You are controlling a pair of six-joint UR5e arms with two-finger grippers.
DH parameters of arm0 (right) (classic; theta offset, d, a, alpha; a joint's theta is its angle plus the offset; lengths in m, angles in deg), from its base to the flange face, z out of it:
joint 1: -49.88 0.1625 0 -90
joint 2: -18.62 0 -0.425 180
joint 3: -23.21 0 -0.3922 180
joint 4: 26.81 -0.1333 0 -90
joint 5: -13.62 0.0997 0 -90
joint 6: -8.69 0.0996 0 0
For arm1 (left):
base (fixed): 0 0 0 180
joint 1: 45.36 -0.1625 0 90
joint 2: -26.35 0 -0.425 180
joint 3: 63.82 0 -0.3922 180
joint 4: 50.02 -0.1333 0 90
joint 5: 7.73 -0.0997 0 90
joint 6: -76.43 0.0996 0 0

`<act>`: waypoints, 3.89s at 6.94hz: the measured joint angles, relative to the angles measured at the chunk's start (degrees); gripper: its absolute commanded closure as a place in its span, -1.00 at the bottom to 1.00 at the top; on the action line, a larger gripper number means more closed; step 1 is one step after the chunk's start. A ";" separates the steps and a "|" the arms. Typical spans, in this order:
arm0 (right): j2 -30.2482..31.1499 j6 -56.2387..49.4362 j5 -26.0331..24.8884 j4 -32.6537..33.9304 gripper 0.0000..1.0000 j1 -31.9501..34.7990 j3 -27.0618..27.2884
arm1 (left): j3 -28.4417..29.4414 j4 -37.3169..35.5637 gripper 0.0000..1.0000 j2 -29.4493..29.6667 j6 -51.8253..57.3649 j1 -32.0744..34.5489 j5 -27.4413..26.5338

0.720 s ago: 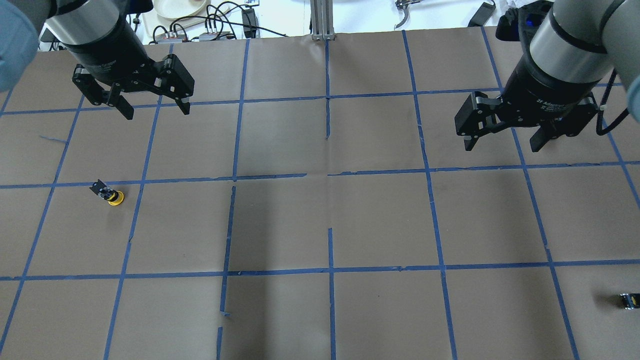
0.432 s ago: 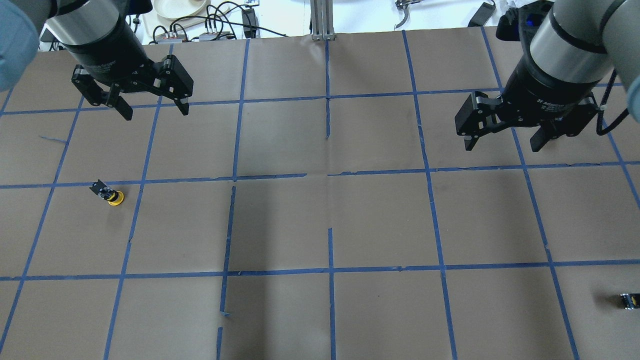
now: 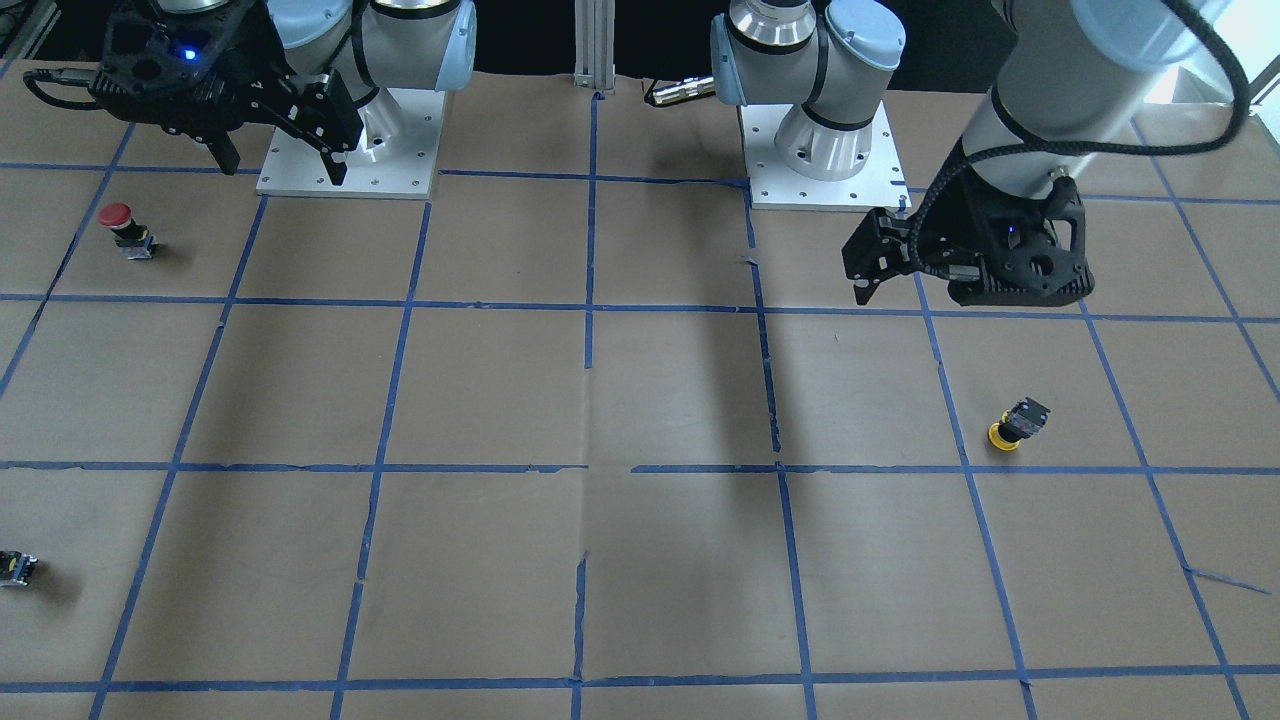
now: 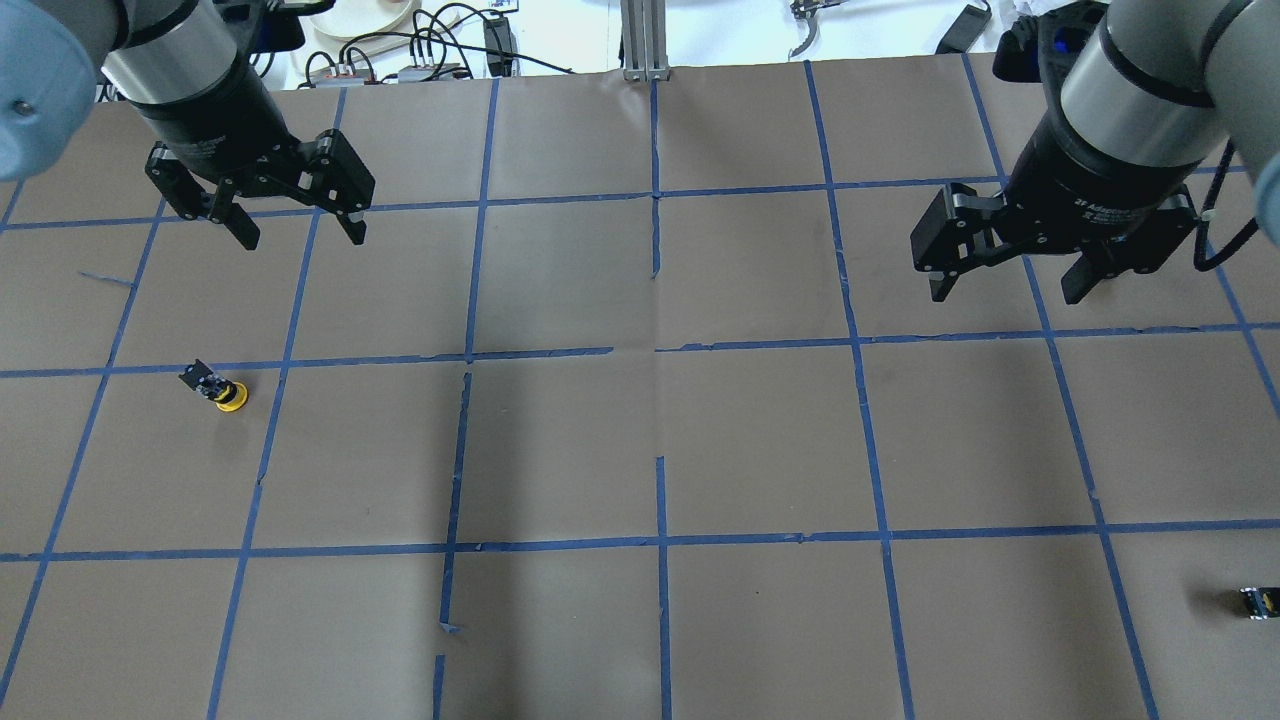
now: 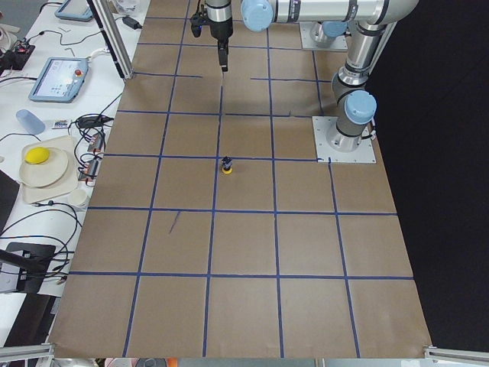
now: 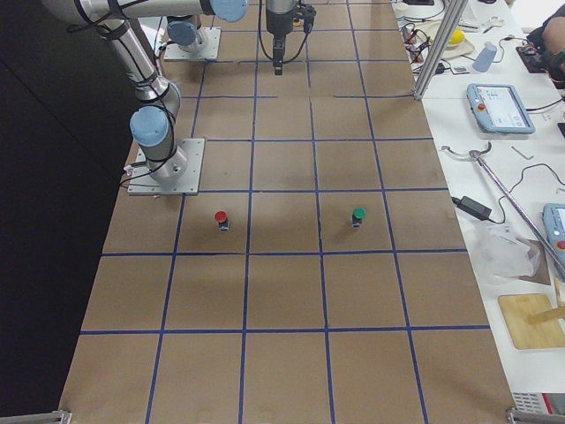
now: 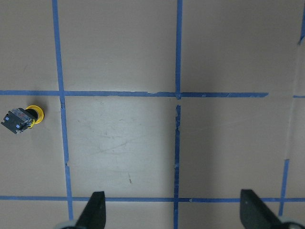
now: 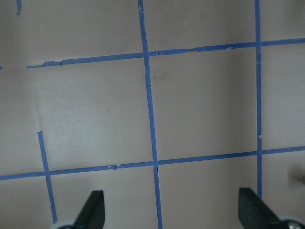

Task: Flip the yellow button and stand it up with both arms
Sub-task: 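Move the left gripper down toward the yellow button block, then lower the left gripper over the yellow button block and close on it, then lift the block with the left gripper while the right gripper moves inward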

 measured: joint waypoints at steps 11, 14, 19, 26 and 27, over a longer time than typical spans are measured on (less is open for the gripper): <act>-0.44 -0.60 -1.76 -0.22 -1.00 -0.39 0.13 | -28.52 -47.13 -0.98 9.25 49.93 -24.80 0.21; -1.21 -0.29 -3.87 -1.53 -1.00 -0.25 0.19 | -27.23 -47.35 0.23 11.08 52.48 -24.88 0.45; -1.17 -0.48 -3.71 -3.15 -1.00 -0.03 0.09 | -25.23 -41.25 0.38 10.27 54.24 -24.47 3.91; -1.24 9.79 9.03 -0.98 -1.00 -1.55 3.86 | -18.19 -10.68 0.37 1.29 14.50 -6.17 38.37; -1.25 15.62 16.85 -0.75 -1.00 -3.88 3.75 | -18.32 -10.34 0.39 0.07 7.65 -3.28 45.64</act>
